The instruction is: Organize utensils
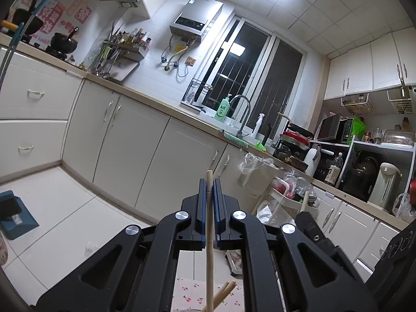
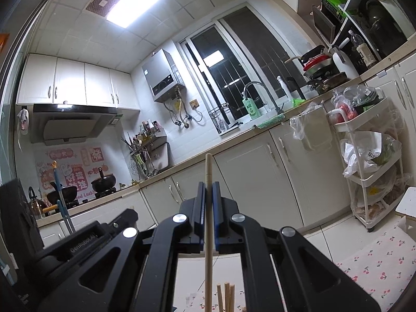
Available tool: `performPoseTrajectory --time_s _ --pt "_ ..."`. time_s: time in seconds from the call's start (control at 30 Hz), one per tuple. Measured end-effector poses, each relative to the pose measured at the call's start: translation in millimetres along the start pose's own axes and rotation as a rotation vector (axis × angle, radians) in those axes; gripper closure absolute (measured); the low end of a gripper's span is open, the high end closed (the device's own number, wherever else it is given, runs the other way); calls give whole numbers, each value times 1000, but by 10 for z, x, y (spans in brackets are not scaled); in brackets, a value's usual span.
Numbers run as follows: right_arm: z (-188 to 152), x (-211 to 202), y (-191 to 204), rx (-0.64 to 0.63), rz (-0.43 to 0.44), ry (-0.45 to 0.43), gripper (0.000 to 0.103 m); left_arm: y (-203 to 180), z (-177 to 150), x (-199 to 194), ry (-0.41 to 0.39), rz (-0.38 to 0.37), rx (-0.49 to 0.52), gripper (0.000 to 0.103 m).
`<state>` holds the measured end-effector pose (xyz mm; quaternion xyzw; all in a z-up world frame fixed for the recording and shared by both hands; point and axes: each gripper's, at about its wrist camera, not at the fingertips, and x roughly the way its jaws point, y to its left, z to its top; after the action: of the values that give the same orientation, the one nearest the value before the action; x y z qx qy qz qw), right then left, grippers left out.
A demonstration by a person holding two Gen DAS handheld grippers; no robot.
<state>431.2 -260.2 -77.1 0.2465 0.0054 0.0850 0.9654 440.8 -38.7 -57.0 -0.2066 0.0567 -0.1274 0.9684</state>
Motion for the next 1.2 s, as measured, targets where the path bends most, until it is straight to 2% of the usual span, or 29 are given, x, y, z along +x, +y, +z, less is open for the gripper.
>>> performPoseTrajectory --time_s 0.33,0.7,0.93,1.2 --pt "-158 115 0 -35 -9 13 97 72 -115 183 10 17 -1 98" --pt "-235 128 -11 -50 -17 17 97 90 -224 197 4 34 37 98" --pt "-234 116 -42 -48 -23 16 97 139 -295 205 12 35 27 98" --pt "-149 45 -89 -26 -23 -11 97 80 -178 160 -41 27 41 98"
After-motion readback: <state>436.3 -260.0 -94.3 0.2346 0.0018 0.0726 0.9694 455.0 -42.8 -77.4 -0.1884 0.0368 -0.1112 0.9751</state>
